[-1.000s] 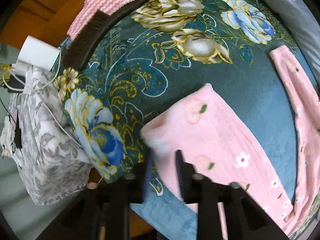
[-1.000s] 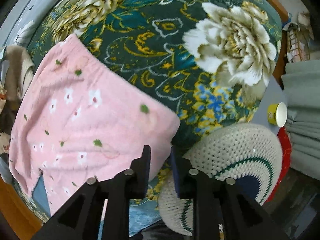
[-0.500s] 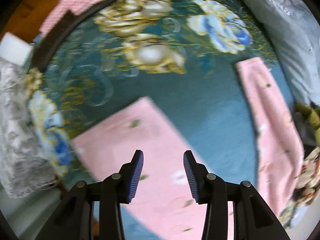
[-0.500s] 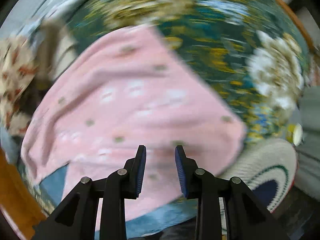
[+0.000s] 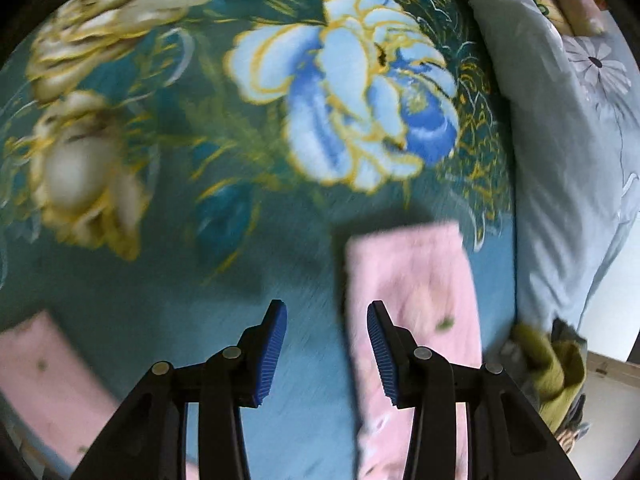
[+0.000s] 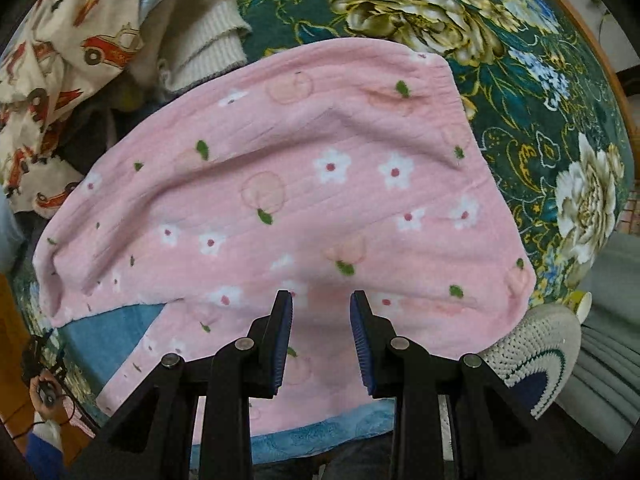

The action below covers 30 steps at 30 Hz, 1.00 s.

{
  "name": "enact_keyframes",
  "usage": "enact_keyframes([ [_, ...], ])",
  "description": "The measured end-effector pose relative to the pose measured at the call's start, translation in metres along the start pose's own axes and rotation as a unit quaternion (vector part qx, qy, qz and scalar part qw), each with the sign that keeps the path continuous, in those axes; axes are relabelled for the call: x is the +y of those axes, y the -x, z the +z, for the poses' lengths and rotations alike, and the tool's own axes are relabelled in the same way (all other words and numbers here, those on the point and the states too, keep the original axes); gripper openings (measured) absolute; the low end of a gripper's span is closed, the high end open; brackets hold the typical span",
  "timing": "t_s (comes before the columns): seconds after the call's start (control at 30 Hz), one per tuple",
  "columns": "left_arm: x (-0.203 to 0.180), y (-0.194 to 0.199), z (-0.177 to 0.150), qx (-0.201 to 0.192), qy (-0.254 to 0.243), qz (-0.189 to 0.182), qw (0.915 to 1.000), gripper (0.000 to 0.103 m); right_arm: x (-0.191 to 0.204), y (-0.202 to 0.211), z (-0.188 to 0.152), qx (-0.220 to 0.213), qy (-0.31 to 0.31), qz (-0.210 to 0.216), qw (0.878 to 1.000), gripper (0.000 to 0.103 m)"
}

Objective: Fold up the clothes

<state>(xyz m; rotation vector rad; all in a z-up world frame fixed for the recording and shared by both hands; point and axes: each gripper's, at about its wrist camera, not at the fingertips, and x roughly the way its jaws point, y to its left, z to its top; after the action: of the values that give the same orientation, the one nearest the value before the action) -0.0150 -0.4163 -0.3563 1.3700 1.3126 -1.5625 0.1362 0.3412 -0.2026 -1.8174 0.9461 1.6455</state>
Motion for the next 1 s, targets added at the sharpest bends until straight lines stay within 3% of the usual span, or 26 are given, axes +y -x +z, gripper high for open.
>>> enact_keyframes([
  [0.2,-0.019,-0.022,0.008,0.004,-0.024,-0.017,0.9996,0.040,0.017,-0.005,0.005,0.010,0.013,-0.011,1.000,0.031],
  [0.23,-0.024,-0.015,0.008,-0.002,-0.030,-0.029,0.9991,0.032,0.022,-0.005,0.006,0.010,0.018,-0.011,1.000,0.031],
  [0.27,-0.029,-0.008,0.007,-0.008,-0.037,-0.040,0.9985,0.011,0.026,-0.004,0.006,0.010,0.023,-0.010,1.000,0.031],
  [0.3,-0.034,0.000,0.006,-0.014,-0.043,-0.052,0.9976,0.006,0.029,-0.004,0.007,0.010,0.027,-0.008,1.000,0.031],
  [0.53,-0.069,0.050,0.002,-0.054,-0.088,-0.133,0.9857,0.004,0.049,0.002,0.012,-0.001,0.048,0.009,0.999,0.031],
  [0.67,-0.026,0.060,-0.005,-0.049,-0.089,-0.066,0.9926,0.005,0.048,0.002,0.010,-0.006,0.046,0.019,0.999,0.031],
  [0.8,0.023,0.068,-0.012,-0.040,-0.088,0.013,0.9953,0.005,0.045,-0.012,0.003,0.014,0.043,0.013,0.999,0.031],
  [0.87,0.054,0.054,-0.016,-0.017,-0.058,0.059,0.9964,0.005,0.045,-0.013,0.000,0.018,0.045,0.012,0.999,0.031],
  [1.0,0.066,0.051,-0.022,-0.018,-0.031,0.058,0.9977,0.005,0.045,-0.011,0.001,0.018,0.048,0.007,0.999,0.031],
])
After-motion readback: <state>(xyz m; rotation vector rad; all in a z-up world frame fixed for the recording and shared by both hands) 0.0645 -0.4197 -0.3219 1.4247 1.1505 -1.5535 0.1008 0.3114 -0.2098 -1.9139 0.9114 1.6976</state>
